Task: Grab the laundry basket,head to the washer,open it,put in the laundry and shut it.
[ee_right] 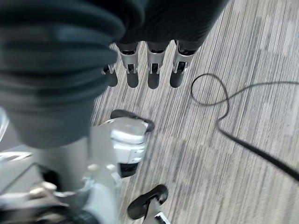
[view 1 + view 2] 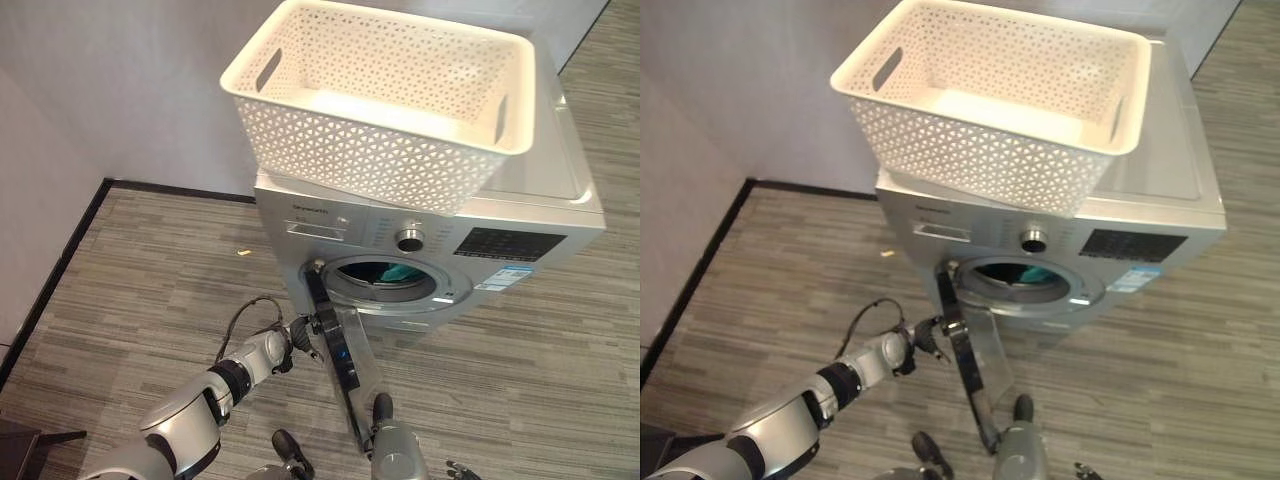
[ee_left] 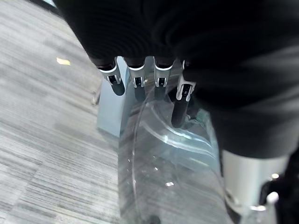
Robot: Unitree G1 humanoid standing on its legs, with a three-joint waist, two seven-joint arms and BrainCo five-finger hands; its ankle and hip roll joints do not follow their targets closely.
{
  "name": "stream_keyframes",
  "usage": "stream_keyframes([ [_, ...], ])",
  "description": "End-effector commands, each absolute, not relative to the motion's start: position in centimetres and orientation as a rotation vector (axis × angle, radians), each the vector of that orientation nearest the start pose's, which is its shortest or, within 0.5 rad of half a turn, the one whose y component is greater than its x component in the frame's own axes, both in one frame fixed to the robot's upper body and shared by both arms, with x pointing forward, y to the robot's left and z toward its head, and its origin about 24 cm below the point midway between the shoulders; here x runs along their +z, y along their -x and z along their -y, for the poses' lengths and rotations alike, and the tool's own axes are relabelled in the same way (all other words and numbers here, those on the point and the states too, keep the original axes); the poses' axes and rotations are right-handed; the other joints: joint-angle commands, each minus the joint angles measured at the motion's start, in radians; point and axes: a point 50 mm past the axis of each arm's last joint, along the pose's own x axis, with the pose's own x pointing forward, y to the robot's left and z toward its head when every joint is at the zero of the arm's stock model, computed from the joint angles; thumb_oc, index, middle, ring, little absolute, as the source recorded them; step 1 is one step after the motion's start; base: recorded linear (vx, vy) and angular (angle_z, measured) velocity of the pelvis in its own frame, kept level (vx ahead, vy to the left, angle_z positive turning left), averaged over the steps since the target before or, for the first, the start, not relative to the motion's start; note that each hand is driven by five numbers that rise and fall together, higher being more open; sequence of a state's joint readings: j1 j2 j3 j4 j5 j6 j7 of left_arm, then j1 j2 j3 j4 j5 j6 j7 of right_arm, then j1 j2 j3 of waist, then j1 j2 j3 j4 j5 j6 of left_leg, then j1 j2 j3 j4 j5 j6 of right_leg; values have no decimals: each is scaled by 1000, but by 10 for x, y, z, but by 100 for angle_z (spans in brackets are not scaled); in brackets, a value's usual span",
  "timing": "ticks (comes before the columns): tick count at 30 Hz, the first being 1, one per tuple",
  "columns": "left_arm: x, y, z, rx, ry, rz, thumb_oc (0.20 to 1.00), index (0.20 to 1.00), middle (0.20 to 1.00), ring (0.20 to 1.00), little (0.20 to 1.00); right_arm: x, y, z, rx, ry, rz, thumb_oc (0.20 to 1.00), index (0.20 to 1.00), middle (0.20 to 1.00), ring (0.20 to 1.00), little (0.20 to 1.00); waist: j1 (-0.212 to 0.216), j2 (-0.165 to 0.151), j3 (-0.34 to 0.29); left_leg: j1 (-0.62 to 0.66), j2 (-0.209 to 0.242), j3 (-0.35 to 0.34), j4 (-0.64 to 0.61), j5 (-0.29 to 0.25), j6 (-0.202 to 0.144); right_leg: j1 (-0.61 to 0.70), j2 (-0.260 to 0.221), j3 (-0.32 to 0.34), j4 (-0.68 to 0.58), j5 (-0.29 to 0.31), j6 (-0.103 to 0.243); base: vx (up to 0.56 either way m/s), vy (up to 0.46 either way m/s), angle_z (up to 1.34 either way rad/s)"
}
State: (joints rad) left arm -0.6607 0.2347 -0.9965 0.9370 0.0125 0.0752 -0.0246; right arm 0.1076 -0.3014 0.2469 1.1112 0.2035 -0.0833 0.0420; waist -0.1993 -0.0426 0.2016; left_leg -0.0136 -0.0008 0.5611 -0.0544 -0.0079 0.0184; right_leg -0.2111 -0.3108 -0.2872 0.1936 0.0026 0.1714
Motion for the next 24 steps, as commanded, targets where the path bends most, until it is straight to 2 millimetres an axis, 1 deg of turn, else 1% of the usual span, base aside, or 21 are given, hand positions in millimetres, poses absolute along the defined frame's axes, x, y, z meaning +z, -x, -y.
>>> stream_keyframes([
  [1, 70, -232, 122, -1247, -495, 245, 1000, 1000, 1000, 1000, 1000, -132, -120, 256, -71, 242, -941, 1000, 1000, 1000, 1000, 1000, -105, -10, 30, 21, 31, -28, 54, -17, -63, 19, 84, 31, -163, 201, 29, -90, 115, 0],
  [2, 70, -236, 120, -1213, -489, 241, 1000, 1000, 1000, 1000, 1000, -126, -130, 254, -63, 247, -882, 1000, 1000, 1000, 1000, 1000, -125, -25, 39, 21, 20, -13, 52, -23, -56, -5, 76, 59, -162, 245, 51, -86, 200, -3],
  [3, 69, -240, 117, -1181, -484, 237, 1000, 1000, 1000, 1000, 1000, -119, -139, 251, -55, 252, -825, 1000, 1000, 1000, 1000, 1000, -143, -28, 50, 22, 22, -16, 50, -46, -61, -23, 78, 110, -162, 267, 82, -125, 154, -15],
  [4, 66, -242, 115, -1170, -486, 220, 1000, 1000, 1000, 1000, 1000, -117, -139, 252, -43, 273, -813, 1000, 1000, 1000, 1000, 1000, -162, -30, 63, 3, 35, -16, 59, -46, -59, -37, 81, 179, -160, 260, 88, -258, 130, -42],
  [5, 60, -244, 111, -1155, -496, 200, 1000, 1000, 1000, 1000, 1000, -121, -130, 253, -9, 330, -855, 1000, 1000, 1000, 1000, 1000, -168, -26, 72, -28, 65, 5, 76, -47, -51, -58, 76, 224, -120, 202, 80, -254, 41, -47],
  [6, 60, -244, 111, -1154, -497, 201, 1000, 1000, 1000, 1000, 1000, -122, -130, 252, -8, 330, -854, 1000, 1000, 1000, 1000, 1000, -167, -25, 71, -29, 67, 6, 78, -49, -52, -61, 77, 226, -116, 198, 80, -302, 87, -37],
  [7, 58, -252, 104, -1108, -515, 188, 1000, 1000, 1000, 1000, 1000, -129, -120, 252, 29, 378, -914, 1000, 1000, 1000, 1000, 1000, -144, -23, 67, -35, 90, 60, 70, -31, -54, -37, 48, 139, -110, 175, 75, -185, 45, -34],
  [8, 54, -259, 97, -1079, -544, 174, 1000, 1000, 1000, 1000, 1000, -134, -117, 247, 55, 398, -948, 1000, 1000, 1000, 1000, 1000, -119, -21, 62, -29, 105, 92, 56, -16, -63, -1, 37, 78, -110, 156, 62, -309, 66, -67],
  [9, 50, -271, 84, -1028, -578, 139, 1000, 1000, 1000, 1000, 1000, -143, -103, 246, 69, 408, -1033, 1000, 1000, 1000, 1000, 1000, -88, -30, 42, -28, 124, 151, 48, 7, -71, 49, 31, 3, -106, 138, 63, -179, 8, -106],
  [10, 49, -271, 83, -1028, -579, 138, 1000, 1000, 1000, 1000, 1000, -144, -103, 245, 71, 407, -1033, 1000, 1000, 1000, 1000, 1000, -85, -33, 43, -25, 126, 155, 49, 7, -73, 51, 33, 6, -108, 137, 63, -142, -11, -114],
  [12, 46, -276, 77, -1017, -616, 123, 1000, 1000, 1000, 1000, 1000, -152, -85, 246, 60, 381, -1124, 1000, 1000, 1000, 1000, 1000, -53, -50, 14, -34, 137, 193, 71, 11, -76, 93, 44, -18, -122, 136, 68, -58, -86, -96],
  [13, 44, -277, 76, -1025, -640, 117, 1000, 1000, 1000, 1000, 1000, -155, -75, 246, 46, 352, -1163, 1000, 1000, 1000, 1000, 1000, -41, -56, 2, -41, 140, 197, 82, 12, -79, 103, 56, -13, -135, 122, 68, -46, -135, -72],
  [14, 41, -275, 76, -1039, -654, 107, 1000, 1000, 1000, 1000, 1000, -157, -70, 245, 31, 325, -1175, 1000, 1000, 1000, 1000, 1000, -40, -60, -4, -45, 147, 198, 86, 19, -83, 106, 63, 1, -155, 112, 66, -23, -139, -79],
  [15, 38, -273, 77, -1046, -650, 99, 1000, 1000, 1000, 1000, 1000, -157, -67, 245, 20, 308, -1182, 1000, 1000, 1000, 1000, 1000, -39, -63, -7, -46, 156, 201, 89, 26, -90, 102, 65, 6, -163, 118, 62, -51, -191, -81],
  [16, 30, -269, 76, -1043, -659, 76, 1000, 1000, 1000, 1000, 1000, -157, -69, 240, 22, 282, -1160, 1000, 1000, 1000, 1000, 1000, -40, -58, -7, -41, 167, 206, 88, 39, -97, 106, 75, 7, -175, 104, 49, -42, -148, -79],
  [18, 28, -266, 77, -1046, -662, 75, 1000, 1000, 1000, 1000, 1000, -156, -71, 239, 21, 272, -1143, 1000, 1000, 1000, 1000, 1000, -45, -55, -7, -39, 176, 205, 90, 51, -104, 106, 87, 12, -173, 93, 39, -59, -200, -43],
  [19, 27, -265, 77, -1039, -650, 77, 1000, 1000, 1000, 1000, 1000, -150, -85, 236, 28, 255, -1070, 1000, 1000, 1000, 1000, 1000, -62, -52, 0, -33, 201, 231, 101, 73, -119, 109, 103, 17, -181, 82, 30, -64, -221, -26],
  [20, 28, -265, 77, -1038, -649, 77, 1000, 1000, 1000, 1000, 1000, -150, -85, 236, 28, 256, -1070, 1000, 1000, 1000, 1000, 1000, -60, -52, 1, -32, 203, 233, 103, 73, -121, 109, 105, 20, -181, 82, 28, -67, -219, -28],
  [21, 28, -267, 76, -1032, -650, 78, 1000, 1000, 1000, 1000, 1000, -147, -92, 234, 41, 257, -1034, 1000, 1000, 1000, 1000, 1000, -68, -50, 4, -24, 220, 251, 107, 86, -130, 108, 117, 30, -188, 80, 21, -34, -152, -47],
  [23, 32, -269, 77, -1013, -648, 89, 1000, 1000, 1000, 1000, 1000, -144, -98, 234, 52, 263, -1005, 1000, 1000, 1000, 1000, 1000, -81, -47, 10, -5, 252, 291, 120, 103, -149, 102, 140, 51, -194, 77, 9, -35, -247, -83],
  [24, 41, -270, 85, -995, -689, 153, 1000, 1000, 1000, 1000, 1000, -144, -100, 233, 45, 259, -1005, 1000, 1000, 1000, 1000, 1000, -82, -44, 17, -2, 277, 307, 140, 111, -162, 100, 158, 61, -196, 69, 1, -26, -227, -83],
])
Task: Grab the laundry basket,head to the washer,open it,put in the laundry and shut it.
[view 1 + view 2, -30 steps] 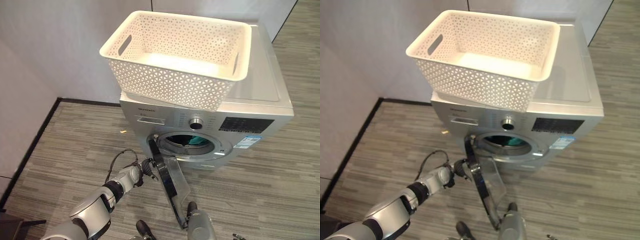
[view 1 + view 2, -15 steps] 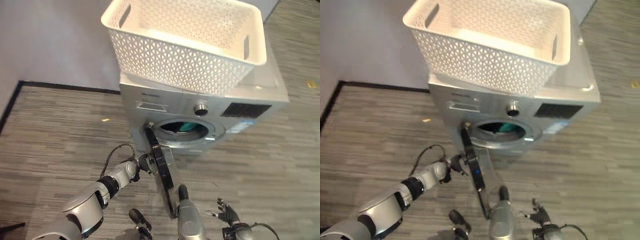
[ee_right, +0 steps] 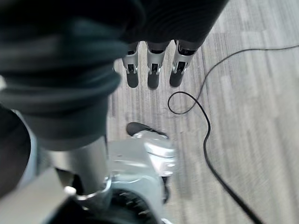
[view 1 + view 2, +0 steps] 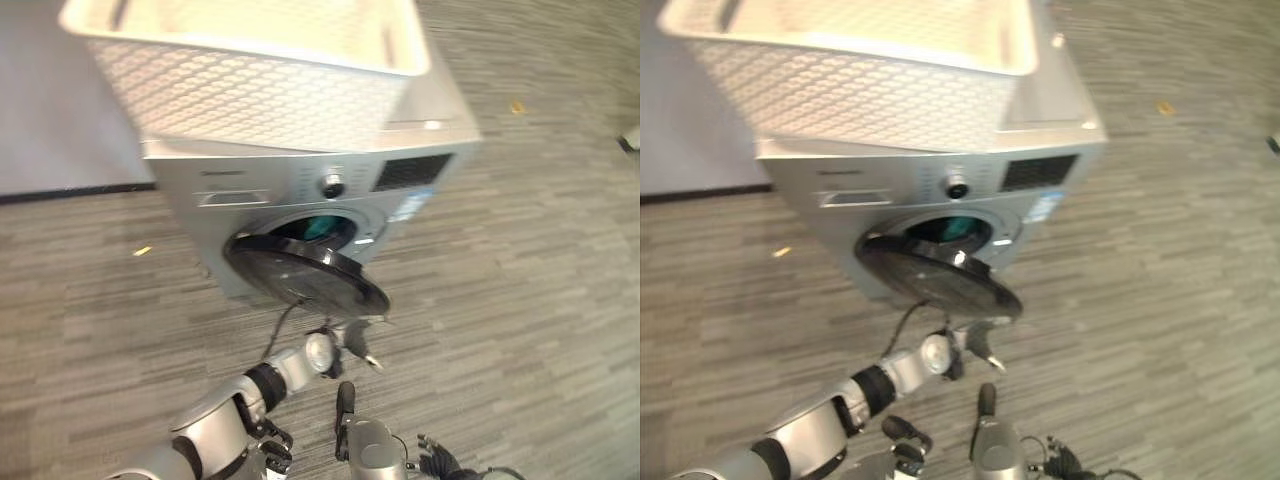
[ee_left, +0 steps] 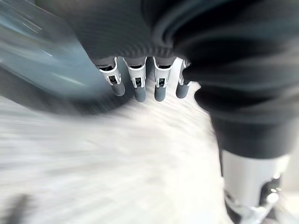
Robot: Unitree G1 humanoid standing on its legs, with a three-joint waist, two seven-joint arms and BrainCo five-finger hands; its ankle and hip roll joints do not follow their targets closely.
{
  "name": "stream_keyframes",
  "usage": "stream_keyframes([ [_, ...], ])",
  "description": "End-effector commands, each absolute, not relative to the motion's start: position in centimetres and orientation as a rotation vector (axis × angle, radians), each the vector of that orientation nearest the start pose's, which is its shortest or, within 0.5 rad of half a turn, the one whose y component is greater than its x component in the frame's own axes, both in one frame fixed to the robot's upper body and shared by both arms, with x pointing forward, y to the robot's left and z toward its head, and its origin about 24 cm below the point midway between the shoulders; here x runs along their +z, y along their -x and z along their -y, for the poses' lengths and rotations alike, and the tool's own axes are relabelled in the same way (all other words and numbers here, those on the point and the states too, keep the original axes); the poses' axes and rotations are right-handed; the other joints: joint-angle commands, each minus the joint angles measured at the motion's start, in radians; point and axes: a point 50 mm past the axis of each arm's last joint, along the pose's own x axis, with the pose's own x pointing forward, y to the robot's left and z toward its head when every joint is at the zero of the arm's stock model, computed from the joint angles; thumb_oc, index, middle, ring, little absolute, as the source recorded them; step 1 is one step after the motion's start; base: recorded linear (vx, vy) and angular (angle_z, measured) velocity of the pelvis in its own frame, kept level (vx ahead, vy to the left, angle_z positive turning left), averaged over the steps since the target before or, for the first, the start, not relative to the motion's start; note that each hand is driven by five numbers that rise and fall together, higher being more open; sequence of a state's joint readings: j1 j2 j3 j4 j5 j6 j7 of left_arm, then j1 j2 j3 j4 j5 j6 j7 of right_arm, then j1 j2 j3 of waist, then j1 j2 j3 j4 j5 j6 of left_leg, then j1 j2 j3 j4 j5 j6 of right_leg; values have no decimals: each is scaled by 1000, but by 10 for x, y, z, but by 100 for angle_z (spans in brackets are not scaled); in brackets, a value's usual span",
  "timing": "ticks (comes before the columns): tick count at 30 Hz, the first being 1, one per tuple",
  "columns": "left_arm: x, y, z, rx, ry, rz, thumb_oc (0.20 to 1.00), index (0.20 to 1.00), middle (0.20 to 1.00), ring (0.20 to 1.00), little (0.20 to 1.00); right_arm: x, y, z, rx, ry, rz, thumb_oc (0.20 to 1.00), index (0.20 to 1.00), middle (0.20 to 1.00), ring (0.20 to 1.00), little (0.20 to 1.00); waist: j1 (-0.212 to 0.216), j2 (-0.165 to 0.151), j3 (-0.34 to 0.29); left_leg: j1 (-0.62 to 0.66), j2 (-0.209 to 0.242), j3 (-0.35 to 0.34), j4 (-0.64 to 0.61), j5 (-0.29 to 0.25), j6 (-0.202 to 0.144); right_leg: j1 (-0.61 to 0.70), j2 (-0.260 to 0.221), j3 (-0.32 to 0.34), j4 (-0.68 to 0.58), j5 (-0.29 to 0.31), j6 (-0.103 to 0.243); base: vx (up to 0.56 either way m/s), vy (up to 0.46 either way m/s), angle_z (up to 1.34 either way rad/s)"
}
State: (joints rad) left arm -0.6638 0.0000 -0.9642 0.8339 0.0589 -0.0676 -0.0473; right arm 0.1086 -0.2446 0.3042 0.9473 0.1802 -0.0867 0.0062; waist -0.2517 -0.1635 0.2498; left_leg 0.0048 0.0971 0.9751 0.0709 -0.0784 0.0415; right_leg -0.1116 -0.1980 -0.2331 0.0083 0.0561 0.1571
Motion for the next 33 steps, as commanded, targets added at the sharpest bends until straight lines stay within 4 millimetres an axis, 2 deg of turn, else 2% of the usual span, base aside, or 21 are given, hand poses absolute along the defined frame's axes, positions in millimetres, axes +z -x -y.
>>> stream_keyframes([
  [1, 54, -269, 94, -1001, -690, 220, 1000, 1000, 1000, 1000, 1000, -145, -101, 233, 41, 266, -1006, 1000, 1000, 1000, 1000, 1000, -35, 81, -30, -14, 190, -97, 20, 189, -191, 0, 57, 13, -11, 9, 11, -21, -222, -85],
  [3, 103, -264, 117, -982, -530, 404, 1000, 1000, 1000, 1000, 1000, -146, -99, 233, 16, 257, -1008, 1000, 1000, 1000, 1000, 1000, -35, 95, -16, -4, 210, -83, 21, 210, -210, 0, 76, 25, -8, -4, 2, -15, -188, -79],
  [4, 130, -247, 135, -1052, -374, 478, 1000, 1000, 1000, 1000, 1000, -148, -92, 233, 13, 255, -1031, 1000, 1000, 1000, 1000, 1000, -46, 101, -13, -4, 214, -88, 13, 226, -216, 0, 84, 30, -9, -8, 0, 2, -139, -65],
  [6, 164, -227, 146, -1163, -222, 565, 1000, 1000, 1000, 1000, 1000, -150, -80, 242, -2, 269, -1075, 1000, 1000, 1000, 1000, 1000, -55, 124, -10, -11, 211, -134, -4, 259, -231, 3, 98, 41, -12, -15, -6, 18, -90, -43],
  [7, 179, -219, 149, -1222, -201, 623, 1000, 1000, 1000, 1000, 1000, -151, -72, 251, -18, 296, -1111, 1000, 1000, 1000, 1000, 1000, -44, 135, -7, -24, 193, -223, -23, 273, -236, 3, 106, 55, -15, -17, -9, -36, -98, -20],
  [8, 188, -224, 145, -1214, -196, 634, 1000, 1000, 1000, 1000, 1000, -152, -61, 264, -67, 327, -1165, 1000, 1000, 1000, 1000, 1000, -40, 146, -9, -47, 166, -350, -57, 282, -211, 1, 105, 46, -29, -2, -22, -31, -89, -17],
  [10, 186, -227, 145, -1210, -198, 618, 1000, 1000, 1000, 1000, 1000, -153, -55, 267, -96, 320, -1189, 1000, 1000, 1000, 1000, 1000, -43, 152, -15, -49, 165, -376, -66, 278, -208, 6, 101, 38, -38, 1, -22, 10, -60, -8],
  [13, 146, -247, 135, -1154, -279, 443, 1000, 1000, 1000, 1000, 1000, -156, -33, 273, -222, 238, -1258, 1000, 1000, 1000, 1000, 1000, -37, 187, -38, -28, 176, -379, -96, 283, -228, 41, 90, -1, -63, -15, -20, 131, -17, 27],
  [17, 64, -293, 61, -915, -408, 121, 1000, 1000, 1000, 1000, 1000, -156, -39, 272, -229, 199, -1237, 1000, 1000, 1000, 1000, 1000, -5, 214, -53, -20, 160, -377, -122, 308, -215, 56, 80, -37, -73, 5, -30, 21, 17, 85],
  [18, 63, -293, 60, -915, -408, 120, 1000, 1000, 1000, 1000, 1000, -156, -38, 271, -229, 198, -1239, 1000, 1000, 1000, 1000, 1000, -5, 215, -59, -11, 155, -396, -128, 295, -229, 66, 79, -26, -78, -8, -22, -44, 13, 4],
  [19, 13, -302, -7, -761, -465, -87, 1000, 1000, 1000, 1000, 1000, -155, -48, 270, -202, 202, -1209, 1000, 1000, 1000, 1000, 1000, 30, 218, -69, -12, 147, -402, -138, 312, -213, 66, 70, -50, -79, 17, -26, 22, 40, -3],
  [20, -11, -297, -40, -693, -490, -184, 1000, 1000, 1000, 1000, 1000, -155, -53, 268, -195, 189, -1198, 1000, 1000, 1000, 1000, 1000, 66, 224, -82, -10, 133, -427, -147, 310, -211, 73, 61, -64, -83, 28, -23, -41, 33, 13],
  [21, -26, -290, -59, -670, -514, -239, 1000, 1000, 1000, 1000, 1000, -155, -58, 266, -184, 184, -1184, 1000, 1000, 1000, 1000, 1000, 85, 226, -90, -9, 129, -438, -150, 312, -210, 78, 56, -79, -83, 30, -21, 19, 25, 21],
  [22, -26, -290, -59, -670, -515, -240, 1000, 1000, 1000, 1000, 1000, -155, -57, 266, -183, 185, -1185, 1000, 1000, 1000, 1000, 1000, 83, 225, -91, -10, 129, -439, -150, 312, -210, 79, 56, -80, -84, 30, -21, 11, 12, 40],
  [23, -42, -282, -79, -617, -505, -314, 1000, 1000, 1000, 1000, 1000, -155, -60, 265, -185, 173, -1177, 1000, 1000, 1000, 1000, 1000, 102, 226, -98, -8, 126, -446, -151, 312, -209, 86, 53, -89, -84, 31, -20, 27, 16, 50],
  [26, -99, -239, -148, -403, -585, -620, 1000, 1000, 1000, 1000, 1000, -158, -70, 252, -161, 129, -1167, 1000, 1000, 1000, 1000, 1000, 173, 218, -136, 4, 114, -495, -158, 300, -198, 130, 38, -144, -86, 30, -15, 22, 63, 64],
  [28, -107, -229, -159, -370, -609, -670, 1000, 1000, 1000, 1000, 1000, -159, -71, 249, -144, 130, -1171, 1000, 1000, 1000, 1000, 1000, 180, 216, -144, 7, 110, -505, -158, 294, -196, 140, 35, -155, -86, 28, -14, 12, 53, 53],
  [30, -127, -200, -195, -222, -597, -853, 1000, 1000, 1000, 1000, 1000, -161, -75, 240, -91, 143, -1181, 1000, 1000, 1000, 1000, 1000, 202, 206, -166, 12, 105, -522, -158, 281, -190, 160, 30, -174, -85, 26, -15, 13, 48, 40],
  [31, -127, -200, -195, -221, -596, -853, 1000, 1000, 1000, 1000, 1000, -161, -75, 240, -90, 144, -1181, 1000, 1000, 1000, 1000, 1000, 200, 206, -166, 12, 105, -522, -158, 281, -190, 161, 30, -175, -85, 25, -15, 10, 49, 26],
  [32, -136, -177, -216, -152, -578, -960, 1000, 1000, 1000, 1000, 1000, -161, -74, 239, -71, 149, -1192, 1000, 1000, 1000, 1000, 1000, 210, 198, -180, 18, 100, -532, -158, 270, -185, 172, 27, -183, -84, 22, -16, 9, 35, 21],
  [33, -136, -177, -216, -151, -578, -960, 1000, 1000, 1000, 1000, 1000, -161, -74, 239, -71, 149, -1192, 1000, 1000, 1000, 1000, 1000, 209, 198, -180, 18, 100, -533, -158, 270, -185, 173, 27, -184, -84, 22, -15, 21, 50, 20],
])
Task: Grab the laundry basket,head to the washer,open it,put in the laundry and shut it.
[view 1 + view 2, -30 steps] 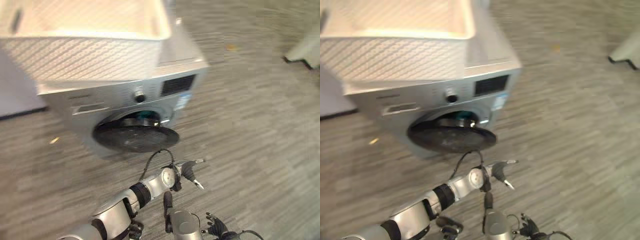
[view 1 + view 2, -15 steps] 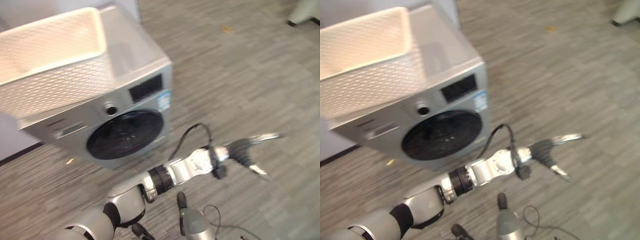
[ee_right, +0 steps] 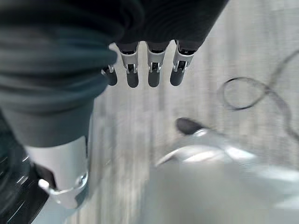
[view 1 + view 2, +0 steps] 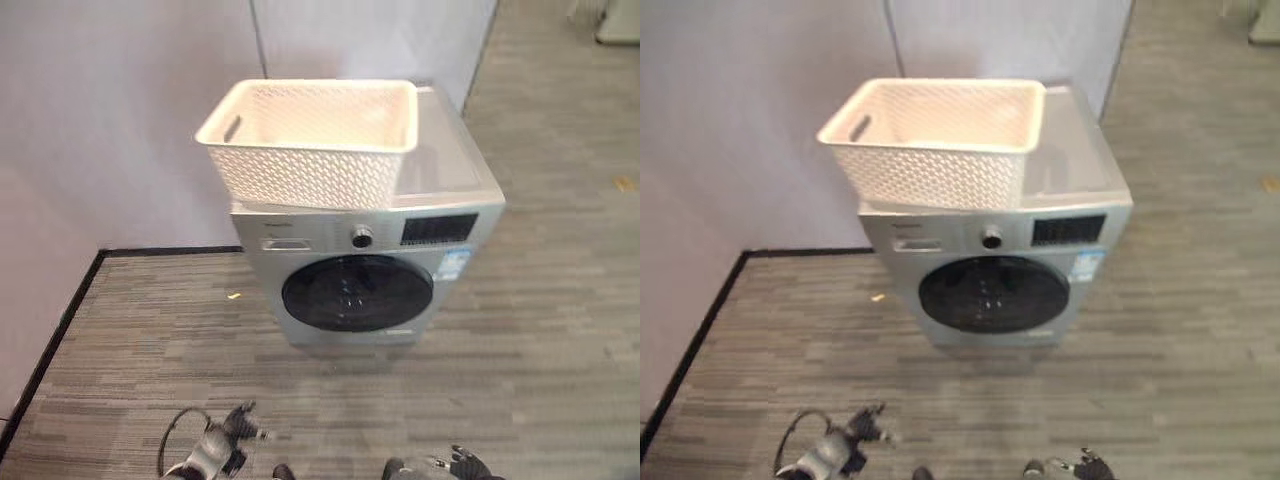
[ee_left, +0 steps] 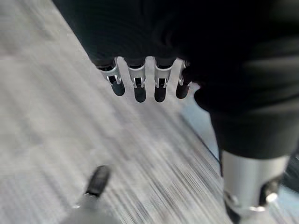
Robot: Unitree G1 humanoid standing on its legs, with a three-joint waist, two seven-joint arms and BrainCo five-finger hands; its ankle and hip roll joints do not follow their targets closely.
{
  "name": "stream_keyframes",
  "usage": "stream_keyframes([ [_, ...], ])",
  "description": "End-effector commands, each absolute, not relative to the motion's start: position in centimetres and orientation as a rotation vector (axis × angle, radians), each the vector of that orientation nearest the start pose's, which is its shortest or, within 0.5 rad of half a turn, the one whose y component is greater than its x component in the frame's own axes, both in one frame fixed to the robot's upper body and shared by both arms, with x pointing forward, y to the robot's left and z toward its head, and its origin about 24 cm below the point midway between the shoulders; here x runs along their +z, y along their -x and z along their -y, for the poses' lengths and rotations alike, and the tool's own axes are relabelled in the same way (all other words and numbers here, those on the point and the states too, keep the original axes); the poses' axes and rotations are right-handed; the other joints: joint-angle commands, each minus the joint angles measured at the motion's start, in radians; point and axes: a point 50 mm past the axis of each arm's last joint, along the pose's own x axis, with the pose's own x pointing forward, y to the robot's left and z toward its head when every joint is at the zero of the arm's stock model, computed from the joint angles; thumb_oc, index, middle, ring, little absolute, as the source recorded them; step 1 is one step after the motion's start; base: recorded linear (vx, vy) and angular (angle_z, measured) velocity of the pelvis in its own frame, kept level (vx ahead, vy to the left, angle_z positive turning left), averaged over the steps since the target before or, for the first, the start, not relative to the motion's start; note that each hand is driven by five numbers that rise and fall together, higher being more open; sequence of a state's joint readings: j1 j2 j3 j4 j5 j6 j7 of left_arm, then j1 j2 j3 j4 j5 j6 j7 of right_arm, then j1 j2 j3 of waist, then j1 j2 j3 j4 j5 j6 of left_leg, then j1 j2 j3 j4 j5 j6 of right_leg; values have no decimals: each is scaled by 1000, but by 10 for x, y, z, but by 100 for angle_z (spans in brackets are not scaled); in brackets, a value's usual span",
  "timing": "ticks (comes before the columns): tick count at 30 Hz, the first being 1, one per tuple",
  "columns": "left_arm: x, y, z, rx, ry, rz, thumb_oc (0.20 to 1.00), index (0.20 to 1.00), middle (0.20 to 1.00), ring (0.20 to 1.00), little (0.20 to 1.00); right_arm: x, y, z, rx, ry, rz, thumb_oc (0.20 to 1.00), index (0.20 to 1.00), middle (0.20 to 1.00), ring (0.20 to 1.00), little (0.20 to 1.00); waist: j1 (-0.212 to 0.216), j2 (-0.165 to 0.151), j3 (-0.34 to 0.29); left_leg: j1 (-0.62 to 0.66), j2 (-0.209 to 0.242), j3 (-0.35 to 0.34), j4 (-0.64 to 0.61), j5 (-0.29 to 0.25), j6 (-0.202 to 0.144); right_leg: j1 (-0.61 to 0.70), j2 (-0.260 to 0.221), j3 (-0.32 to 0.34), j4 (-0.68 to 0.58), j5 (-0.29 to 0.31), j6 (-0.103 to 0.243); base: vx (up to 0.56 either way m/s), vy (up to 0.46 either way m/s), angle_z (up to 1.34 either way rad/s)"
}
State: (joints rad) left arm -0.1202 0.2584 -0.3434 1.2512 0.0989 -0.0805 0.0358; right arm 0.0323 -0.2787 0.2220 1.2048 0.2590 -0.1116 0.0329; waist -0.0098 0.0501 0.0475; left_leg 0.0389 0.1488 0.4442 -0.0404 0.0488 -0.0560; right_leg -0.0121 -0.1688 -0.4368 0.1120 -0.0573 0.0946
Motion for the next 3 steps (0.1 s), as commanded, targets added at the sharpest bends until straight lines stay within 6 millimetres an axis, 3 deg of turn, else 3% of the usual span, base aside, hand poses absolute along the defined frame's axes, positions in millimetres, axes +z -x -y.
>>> stream_keyframes([
  [1, -140, -166, -224, -119, -564, -1011, 1000, 1000, 1000, 1000, 1000, -162, -73, 239, -66, 150, -1200, 1000, 1000, 1000, 1000, 1000, -28, -19, 16, -12, 46, -5, -47, 138, -86, 79, -4, 17, -187, 134, 48, 23, 40, 8],
  [3, -145, -147, -236, -61, -507, -1071, 1000, 1000, 1000, 1000, 1000, -163, -69, 239, -61, 145, -1215, 1000, 1000, 1000, 1000, 1000, -20, -25, 4, -5, 40, -7, -47, 129, -81, 89, -8, 13, -186, 133, 49, 36, 61, 3],
])
